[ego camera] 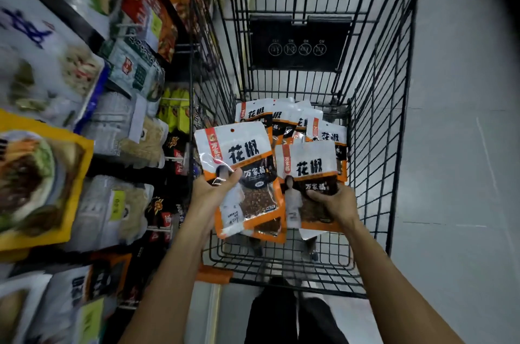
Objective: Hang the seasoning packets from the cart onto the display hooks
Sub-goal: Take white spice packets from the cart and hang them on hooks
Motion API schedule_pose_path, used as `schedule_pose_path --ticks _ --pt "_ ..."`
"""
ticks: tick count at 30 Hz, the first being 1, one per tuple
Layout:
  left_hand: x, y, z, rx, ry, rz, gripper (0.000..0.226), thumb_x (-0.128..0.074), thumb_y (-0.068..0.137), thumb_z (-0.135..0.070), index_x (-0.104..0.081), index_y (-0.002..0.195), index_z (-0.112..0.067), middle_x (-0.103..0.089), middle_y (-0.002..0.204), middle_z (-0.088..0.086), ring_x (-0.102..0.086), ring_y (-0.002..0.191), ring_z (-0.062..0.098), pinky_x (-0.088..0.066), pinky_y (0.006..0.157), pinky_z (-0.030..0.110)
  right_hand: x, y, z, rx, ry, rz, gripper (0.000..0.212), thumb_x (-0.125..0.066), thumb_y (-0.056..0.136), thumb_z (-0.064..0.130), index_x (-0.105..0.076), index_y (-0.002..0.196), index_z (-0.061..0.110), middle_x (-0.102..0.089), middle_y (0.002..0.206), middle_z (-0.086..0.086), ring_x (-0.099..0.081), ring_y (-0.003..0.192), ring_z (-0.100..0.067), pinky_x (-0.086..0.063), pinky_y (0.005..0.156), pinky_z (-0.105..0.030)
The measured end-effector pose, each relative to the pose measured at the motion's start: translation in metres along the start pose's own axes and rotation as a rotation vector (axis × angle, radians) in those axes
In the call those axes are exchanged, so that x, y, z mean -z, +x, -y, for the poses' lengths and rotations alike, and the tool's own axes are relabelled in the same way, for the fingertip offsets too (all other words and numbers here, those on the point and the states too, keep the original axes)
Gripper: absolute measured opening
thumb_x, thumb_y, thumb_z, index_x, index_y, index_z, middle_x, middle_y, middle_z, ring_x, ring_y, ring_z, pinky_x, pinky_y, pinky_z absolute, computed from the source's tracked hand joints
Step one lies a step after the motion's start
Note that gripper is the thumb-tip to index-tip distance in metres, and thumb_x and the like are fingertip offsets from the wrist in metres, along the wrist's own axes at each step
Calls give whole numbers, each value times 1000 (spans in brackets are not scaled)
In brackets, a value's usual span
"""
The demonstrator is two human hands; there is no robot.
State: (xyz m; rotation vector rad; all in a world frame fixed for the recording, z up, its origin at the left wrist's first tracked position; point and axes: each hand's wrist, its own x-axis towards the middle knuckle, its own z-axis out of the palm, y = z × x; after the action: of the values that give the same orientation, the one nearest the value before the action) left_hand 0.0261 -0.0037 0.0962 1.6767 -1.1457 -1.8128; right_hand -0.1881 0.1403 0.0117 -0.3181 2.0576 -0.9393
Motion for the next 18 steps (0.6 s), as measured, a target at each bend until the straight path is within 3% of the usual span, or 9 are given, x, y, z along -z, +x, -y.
schedule_pose_path --ticks 3,5,7,9,12,15,16,18 --pt "6 -27 -18 -100 -24 -59 51 -85 61 -26 -66 107 -15 -73 102 6 -71 92 22 -57 73 30 16 -23 24 58 135 47 16 -83 72 15 -67 71 14 -71 65 6 -66 56 -7 -52 50 -17" --pt "12 -49 -30 -149 -31 -117 52 -86 62 -29 -65 109 -16 -72 105 7 -68 98 25 -57 83 38 26 -39 41 117 176 98 14 -82 74 21 -70 73 13 -73 72 -1 -69 63 -15 -55 57 -25" --pt "20 -75 -40 -207 -50 -165 49 -85 66 -28 -66 109 -16 -71 108 8 -66 103 25 -53 92 46 35 -55 60 191 198 147 15 -80 75 25 -72 73 13 -73 71 0 -69 61 -11 -52 51 -20" --pt "29 -107 -49 -275 -76 -228 49 -85 65 -30 -66 109 -17 -71 107 4 -66 103 24 -54 90 43 42 -72 79 277 197 220 14 -80 76 25 -72 77 13 -74 71 2 -70 60 -7 -51 50 -16" --pt "42 -170 -61 -378 -80 -342 37 -83 61 -38 -68 91 -24 -73 88 -6 -67 94 21 -56 77 34 50 -98 107 370 153 346 24 -79 77 27 -71 83 4 -74 75 -5 -71 66 -17 -57 58 -27" --pt "56 -236 -59 -491 -123 -450 64 -79 60 -39 -62 114 -8 -67 113 11 -62 109 26 -53 89 38 52 -128 130 470 135 463 44 -80 75 31 -65 83 -9 -70 68 -8 -65 62 -22 -50 53 -30" --pt "61 -259 -57 -511 -128 -488 63 -79 61 -40 -62 115 -10 -66 114 12 -61 110 26 -52 91 40 52 -141 137 500 133 488 47 -80 74 32 -63 83 -11 -68 64 -8 -64 59 -19 -48 52 -28" --pt "70 -304 -50 -547 -135 -538 44 -78 66 -37 -65 108 -30 -70 105 -6 -64 101 12 -52 87 34 50 -169 150 562 120 543 41 -81 75 30 -64 75 -8 -65 55 0 -60 51 -9 -44 48 -18"
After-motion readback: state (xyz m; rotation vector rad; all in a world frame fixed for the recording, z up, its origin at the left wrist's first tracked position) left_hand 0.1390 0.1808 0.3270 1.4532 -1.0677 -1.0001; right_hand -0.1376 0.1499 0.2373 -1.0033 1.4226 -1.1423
